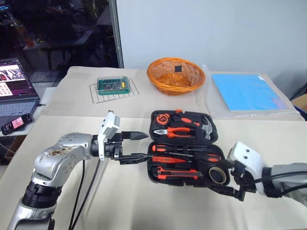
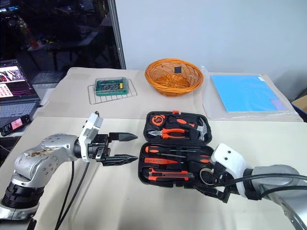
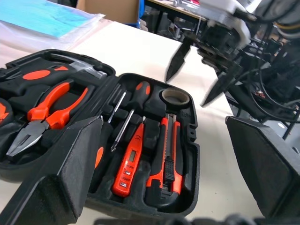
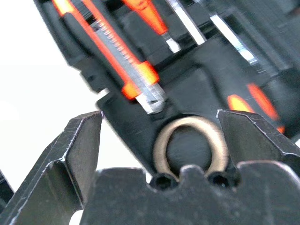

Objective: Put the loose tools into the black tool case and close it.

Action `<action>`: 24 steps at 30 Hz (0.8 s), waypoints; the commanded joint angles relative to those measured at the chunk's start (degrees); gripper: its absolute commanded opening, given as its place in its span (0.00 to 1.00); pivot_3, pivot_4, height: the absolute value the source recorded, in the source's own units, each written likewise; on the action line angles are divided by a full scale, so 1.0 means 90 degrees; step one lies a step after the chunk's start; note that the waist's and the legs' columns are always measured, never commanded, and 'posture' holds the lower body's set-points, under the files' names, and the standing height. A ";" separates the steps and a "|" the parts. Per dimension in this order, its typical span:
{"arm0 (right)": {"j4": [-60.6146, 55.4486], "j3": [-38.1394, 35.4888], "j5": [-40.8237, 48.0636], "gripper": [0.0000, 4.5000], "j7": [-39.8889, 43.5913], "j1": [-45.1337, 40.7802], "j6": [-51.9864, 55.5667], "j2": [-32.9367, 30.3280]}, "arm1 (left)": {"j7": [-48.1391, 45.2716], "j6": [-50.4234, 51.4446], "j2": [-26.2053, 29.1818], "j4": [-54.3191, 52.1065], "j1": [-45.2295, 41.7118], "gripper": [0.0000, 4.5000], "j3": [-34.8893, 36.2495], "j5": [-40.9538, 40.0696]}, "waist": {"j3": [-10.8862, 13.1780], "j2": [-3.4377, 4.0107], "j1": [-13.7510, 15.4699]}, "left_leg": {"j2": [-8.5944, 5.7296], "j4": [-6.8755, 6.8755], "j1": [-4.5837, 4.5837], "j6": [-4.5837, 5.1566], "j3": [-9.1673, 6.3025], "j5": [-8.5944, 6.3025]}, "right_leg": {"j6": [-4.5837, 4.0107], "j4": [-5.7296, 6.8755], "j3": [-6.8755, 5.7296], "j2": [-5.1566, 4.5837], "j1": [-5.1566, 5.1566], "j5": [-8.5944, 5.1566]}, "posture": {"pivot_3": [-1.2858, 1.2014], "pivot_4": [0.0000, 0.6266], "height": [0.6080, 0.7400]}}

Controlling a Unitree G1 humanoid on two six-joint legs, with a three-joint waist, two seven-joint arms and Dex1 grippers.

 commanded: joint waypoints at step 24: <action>0.5620 0.0878 -0.0830 0.88 -0.2088 -0.4830 0.0579 0.2074 | 0.6001 0.2573 -0.2996 0.3612 -0.2952 0.94 0.0775 0.1371 | 0.0008 -0.0008 -0.0108 | -0.0020 -0.0011 -0.0025 -0.0012 0.0008 0.0052 | 0.0011 -0.0012 0.0003 0.0005 -0.0015 0.0104 | 0.52 0.24 1.00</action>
